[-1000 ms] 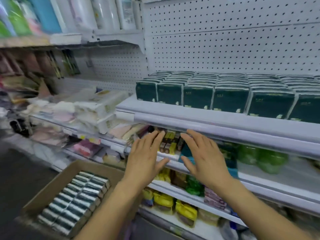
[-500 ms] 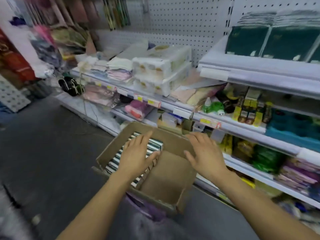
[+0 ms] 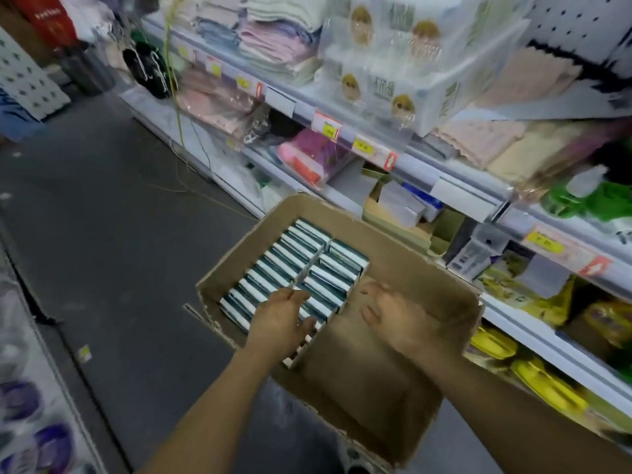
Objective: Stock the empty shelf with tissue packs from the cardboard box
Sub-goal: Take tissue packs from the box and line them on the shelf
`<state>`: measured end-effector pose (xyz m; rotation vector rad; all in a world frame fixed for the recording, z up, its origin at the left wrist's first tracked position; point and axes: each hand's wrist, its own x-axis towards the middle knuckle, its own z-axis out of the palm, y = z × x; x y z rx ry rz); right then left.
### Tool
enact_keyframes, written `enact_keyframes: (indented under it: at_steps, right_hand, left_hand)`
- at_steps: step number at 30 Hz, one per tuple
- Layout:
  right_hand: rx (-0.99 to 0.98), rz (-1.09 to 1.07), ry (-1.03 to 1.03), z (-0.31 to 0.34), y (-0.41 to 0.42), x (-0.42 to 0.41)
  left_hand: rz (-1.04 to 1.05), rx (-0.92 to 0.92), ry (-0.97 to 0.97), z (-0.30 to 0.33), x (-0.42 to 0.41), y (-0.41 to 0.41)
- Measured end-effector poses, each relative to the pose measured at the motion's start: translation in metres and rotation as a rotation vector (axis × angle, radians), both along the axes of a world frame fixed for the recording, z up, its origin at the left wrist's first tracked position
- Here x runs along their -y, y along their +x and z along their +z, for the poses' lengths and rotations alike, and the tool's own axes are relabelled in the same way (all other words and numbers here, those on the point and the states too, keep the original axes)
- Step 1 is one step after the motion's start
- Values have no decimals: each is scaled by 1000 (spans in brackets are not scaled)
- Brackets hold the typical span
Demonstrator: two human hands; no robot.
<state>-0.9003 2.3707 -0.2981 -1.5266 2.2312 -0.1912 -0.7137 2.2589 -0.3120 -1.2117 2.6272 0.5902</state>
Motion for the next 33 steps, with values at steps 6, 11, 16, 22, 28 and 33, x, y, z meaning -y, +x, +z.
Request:
enact_keyframes:
  at_steps: [6,11,16,22,28,33]
  right_hand:
    - [87,49,142,-94,-27,63]
    - [108,36,180,-155,-35,93]
    - [2,-10,135,-168,-38,103]
    - [-20,2,141,-175,-37,114]
    - [60,-169,-42,-146,-45,96]
    - [112,-231,-142,-87,-58,42]
  left_hand:
    - [-21,-112,62,-88,49,-29]
    - [-210,-80,-99,-142,74,-53]
    - [-378,-11,-305,-153,91,-67]
    - [-521,196,-360,-156,100,-80]
    - [-503,149,-451,-139,96,-70]
    - [-267,46,-297,-82,66,-52]
